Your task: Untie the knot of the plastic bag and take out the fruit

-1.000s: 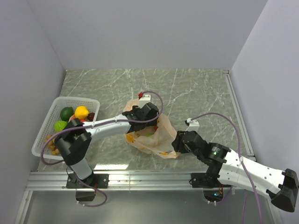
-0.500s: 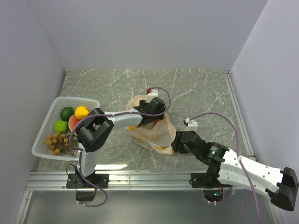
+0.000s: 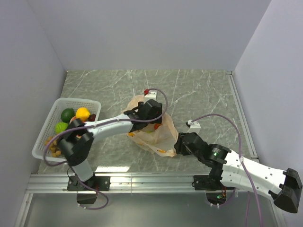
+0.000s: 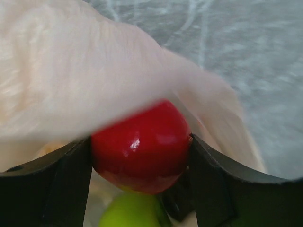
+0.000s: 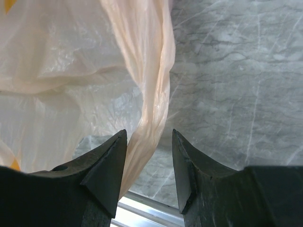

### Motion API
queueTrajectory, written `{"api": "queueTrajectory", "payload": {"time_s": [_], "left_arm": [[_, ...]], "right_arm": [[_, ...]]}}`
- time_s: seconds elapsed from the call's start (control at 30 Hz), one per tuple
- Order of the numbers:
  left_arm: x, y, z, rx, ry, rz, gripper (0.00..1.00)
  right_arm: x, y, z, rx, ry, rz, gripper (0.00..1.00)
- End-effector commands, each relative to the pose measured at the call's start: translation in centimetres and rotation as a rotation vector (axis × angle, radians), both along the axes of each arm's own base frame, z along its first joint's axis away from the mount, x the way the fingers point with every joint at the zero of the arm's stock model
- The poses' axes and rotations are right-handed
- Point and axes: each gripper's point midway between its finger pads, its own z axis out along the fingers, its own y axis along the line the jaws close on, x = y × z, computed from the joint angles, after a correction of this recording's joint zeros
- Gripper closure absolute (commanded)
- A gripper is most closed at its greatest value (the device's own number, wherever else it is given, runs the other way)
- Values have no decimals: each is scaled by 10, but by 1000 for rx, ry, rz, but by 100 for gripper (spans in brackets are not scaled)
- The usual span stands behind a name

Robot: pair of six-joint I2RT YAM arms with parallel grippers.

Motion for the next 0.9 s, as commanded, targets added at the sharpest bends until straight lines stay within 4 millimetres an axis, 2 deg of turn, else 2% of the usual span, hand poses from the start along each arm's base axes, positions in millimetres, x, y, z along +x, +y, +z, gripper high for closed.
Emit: {"api": "queueTrajectory", "payload": {"time_s": [0.0, 0.03, 0.1, 0.13, 0.2, 0.23, 0.27, 0.3, 0.33, 0.37, 0.43, 0.47, 0.5, 0.53, 0.6, 0.63, 0.7, 0.77, 0.8, 0.83, 0.87], "left_arm": [[-30, -8, 44, -89, -8, -126, 78], [-38, -6, 45, -93, 10, -144, 78], [-54, 2, 62, -136, 20, -167, 79], [-60, 8, 80, -172, 3, -168, 79], [-73, 20, 88, -185, 28, -167, 79], [-81, 23, 106, -229, 21, -194, 78], [-88, 28, 111, -236, 36, -208, 78], [-88, 35, 117, -248, 43, -199, 78], [-91, 43, 132, -277, 28, -197, 78], [-93, 55, 136, -267, 35, -174, 78], [-80, 84, 147, -271, 3, -73, 78], [-73, 108, 155, -256, -43, 9, 77], [-61, 142, 152, -227, -49, 132, 77], [-58, 165, 155, -216, -68, 204, 77], [-48, 214, 146, -156, -92, 382, 77], [-45, 250, 144, -134, -103, 506, 77], [-46, 307, 136, -65, -130, 716, 76], [-51, 339, 131, -39, -164, 831, 75], [-55, 365, 130, -10, -186, 925, 73], [-58, 375, 128, -4, -194, 961, 71], [-61, 384, 118, 9, -183, 991, 65]], "right_arm": [[11, -1, 16, 5, -52, -45, 50], [11, -1, 17, 3, -54, -44, 50], [13, -2, 18, -1, -57, -50, 50], [13, -2, 18, -2, -57, -53, 50], [12, -1, 17, 4, -55, -50, 50], [12, 0, 16, 5, -53, -48, 50], [12, 1, 16, 11, -53, -45, 50], [12, 2, 15, 12, -50, -41, 50], [12, 3, 16, 14, -50, -38, 50], [12, 4, 16, 16, -51, -35, 50], [12, 6, 18, 20, -53, -28, 50], [12, 6, 20, 23, -56, -29, 50], [12, 6, 20, 23, -57, -26, 50], [12, 7, 21, 28, -59, -24, 50], [12, 8, 21, 31, -61, -18, 50], [12, 7, 22, 34, -61, -19, 50], [11, 7, 21, 33, -60, -15, 50], [11, 8, 22, 35, -61, -12, 50], [11, 8, 21, 37, -60, -10, 50], [11, 8, 22, 40, -63, -9, 50], [11, 9, 24, 42, -68, -4, 50]]}}
